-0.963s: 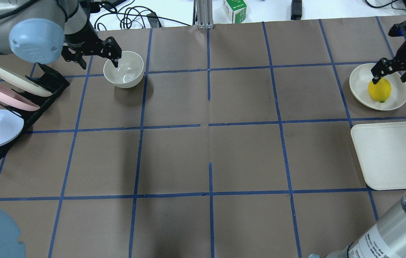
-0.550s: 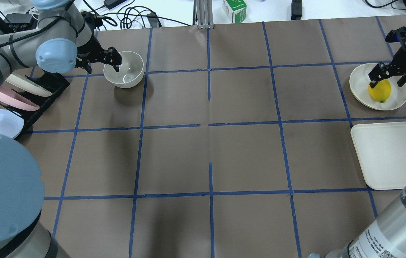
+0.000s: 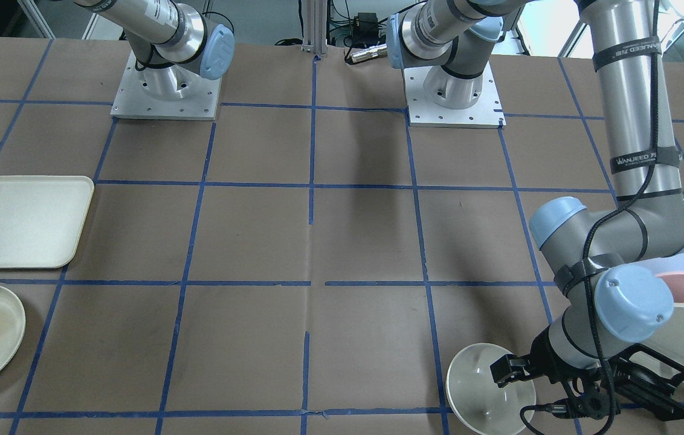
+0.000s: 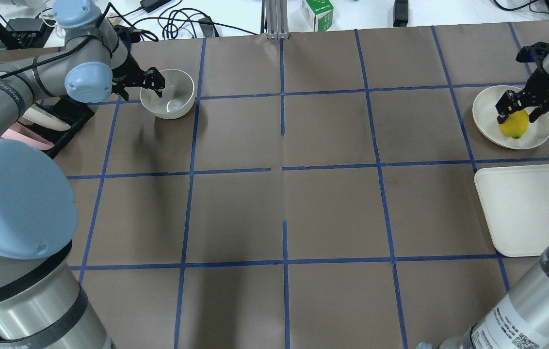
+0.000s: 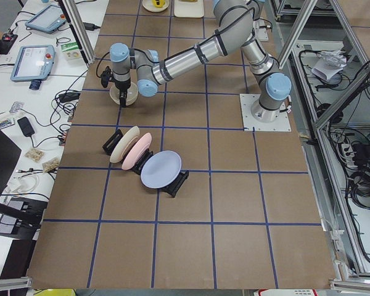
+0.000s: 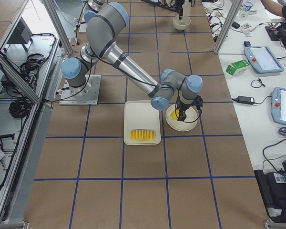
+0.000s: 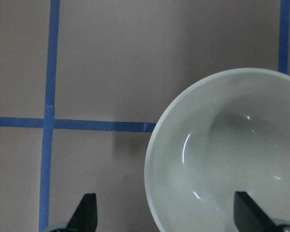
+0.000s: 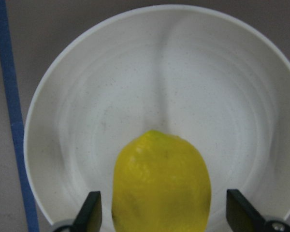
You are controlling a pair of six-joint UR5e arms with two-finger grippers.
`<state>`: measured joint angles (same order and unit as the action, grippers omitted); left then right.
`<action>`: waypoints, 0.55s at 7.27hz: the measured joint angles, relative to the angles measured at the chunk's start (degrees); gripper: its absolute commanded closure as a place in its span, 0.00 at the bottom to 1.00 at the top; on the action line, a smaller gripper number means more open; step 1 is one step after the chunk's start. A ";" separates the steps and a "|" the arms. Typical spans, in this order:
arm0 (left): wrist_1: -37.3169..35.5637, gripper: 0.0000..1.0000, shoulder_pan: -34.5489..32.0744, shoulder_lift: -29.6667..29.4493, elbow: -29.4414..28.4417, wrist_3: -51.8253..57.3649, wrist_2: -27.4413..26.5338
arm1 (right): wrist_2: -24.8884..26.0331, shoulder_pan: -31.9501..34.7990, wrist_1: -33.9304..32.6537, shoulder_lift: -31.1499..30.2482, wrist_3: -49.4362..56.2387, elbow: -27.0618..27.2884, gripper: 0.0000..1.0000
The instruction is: Place bowl and put lemon in it
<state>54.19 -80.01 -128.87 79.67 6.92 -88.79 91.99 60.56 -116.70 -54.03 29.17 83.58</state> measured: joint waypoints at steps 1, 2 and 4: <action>-0.88 0.66 0.02 -1.13 -0.14 0.09 0.01 | -0.08 0.00 0.05 0.01 0.08 -0.01 1.00; -1.53 0.84 0.03 -1.89 -0.23 0.13 0.02 | 0.00 0.00 0.32 -0.03 0.14 -0.04 1.00; -1.98 0.96 0.03 -2.49 -0.77 0.06 0.06 | 0.49 0.01 3.62 -1.41 0.07 -0.96 1.00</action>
<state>52.21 -79.98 -131.35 78.90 6.98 -88.73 92.48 60.57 -113.08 -55.43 29.24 82.62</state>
